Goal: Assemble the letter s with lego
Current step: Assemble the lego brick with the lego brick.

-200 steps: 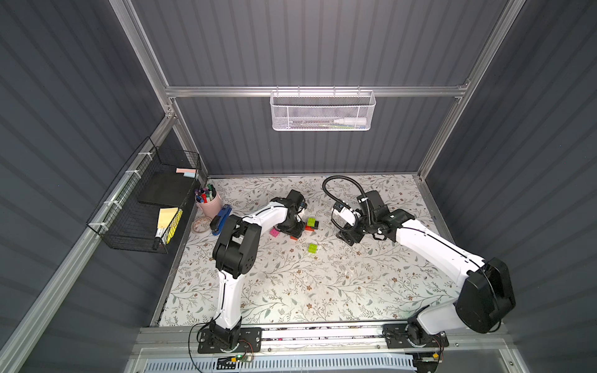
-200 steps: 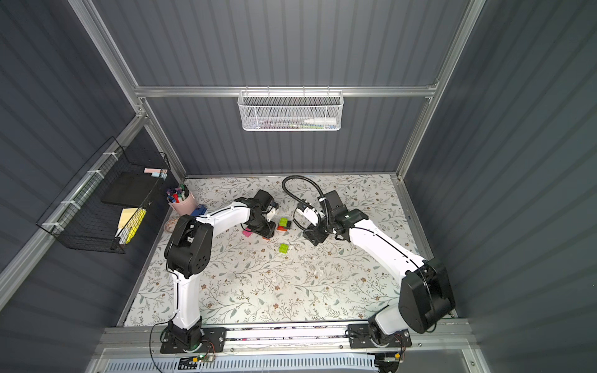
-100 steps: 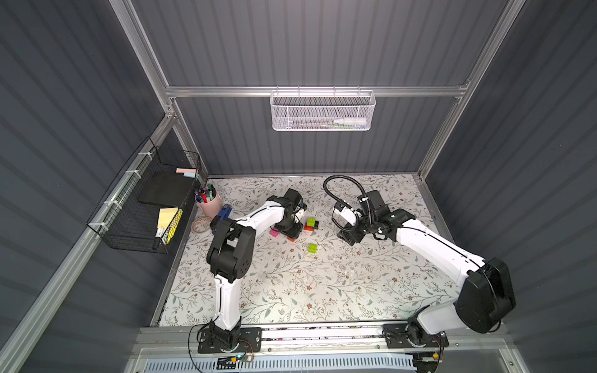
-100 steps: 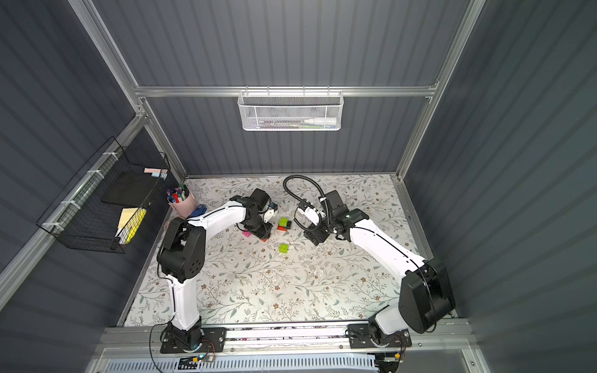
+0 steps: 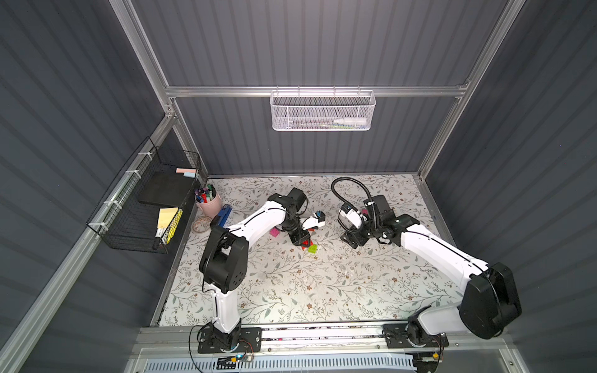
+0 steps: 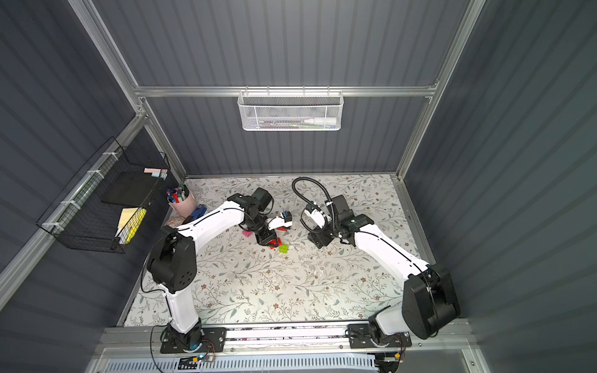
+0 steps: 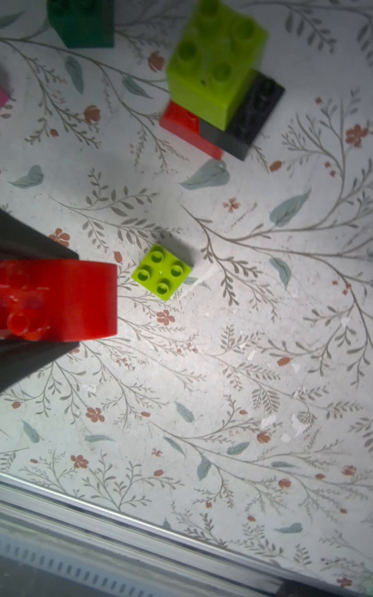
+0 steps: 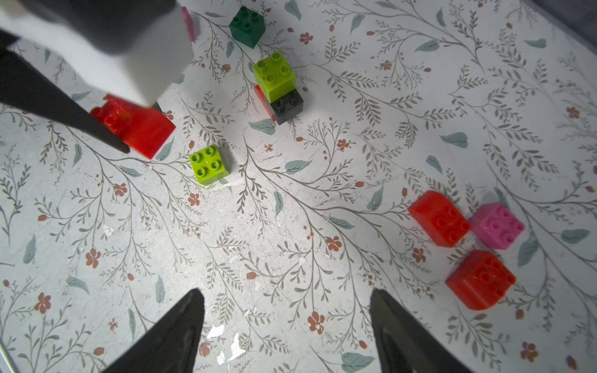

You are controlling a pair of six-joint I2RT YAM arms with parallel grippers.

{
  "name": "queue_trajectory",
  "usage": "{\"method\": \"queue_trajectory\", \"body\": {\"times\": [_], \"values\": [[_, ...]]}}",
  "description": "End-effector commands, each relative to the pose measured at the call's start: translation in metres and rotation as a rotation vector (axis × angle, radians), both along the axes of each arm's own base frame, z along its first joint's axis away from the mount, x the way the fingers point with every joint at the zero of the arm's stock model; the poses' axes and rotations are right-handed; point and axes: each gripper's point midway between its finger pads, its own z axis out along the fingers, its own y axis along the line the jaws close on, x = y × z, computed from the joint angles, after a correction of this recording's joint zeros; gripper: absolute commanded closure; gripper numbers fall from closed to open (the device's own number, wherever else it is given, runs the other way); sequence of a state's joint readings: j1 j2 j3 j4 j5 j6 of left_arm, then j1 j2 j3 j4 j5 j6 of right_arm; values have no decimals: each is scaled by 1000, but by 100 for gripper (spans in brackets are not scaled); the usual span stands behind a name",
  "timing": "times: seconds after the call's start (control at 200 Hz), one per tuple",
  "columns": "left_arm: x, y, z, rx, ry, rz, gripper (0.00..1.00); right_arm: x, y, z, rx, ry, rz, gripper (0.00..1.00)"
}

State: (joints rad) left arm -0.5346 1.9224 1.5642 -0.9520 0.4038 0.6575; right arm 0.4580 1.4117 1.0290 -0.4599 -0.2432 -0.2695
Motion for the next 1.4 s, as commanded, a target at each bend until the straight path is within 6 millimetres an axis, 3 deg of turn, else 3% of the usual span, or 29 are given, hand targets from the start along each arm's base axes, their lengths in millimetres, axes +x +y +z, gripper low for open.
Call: {"method": "queue_trajectory", "body": {"times": [0.0,0.235,0.485,1.031,1.396], "values": [[-15,-18,2,-43,11,-183,66,-7,6,2,94,39,-36,17],[-16,-38,-12,-25,-62,-363,64,-26,-6,-19,228,196,-170,17],[-3,-40,-34,59,-169,-457,65,-43,-16,-32,279,246,-234,17],[15,-47,-50,85,-223,-526,66,-48,-13,-27,334,252,-239,17],[8,-43,-59,102,-167,-531,66,-48,-15,-29,329,254,-242,17]]}}
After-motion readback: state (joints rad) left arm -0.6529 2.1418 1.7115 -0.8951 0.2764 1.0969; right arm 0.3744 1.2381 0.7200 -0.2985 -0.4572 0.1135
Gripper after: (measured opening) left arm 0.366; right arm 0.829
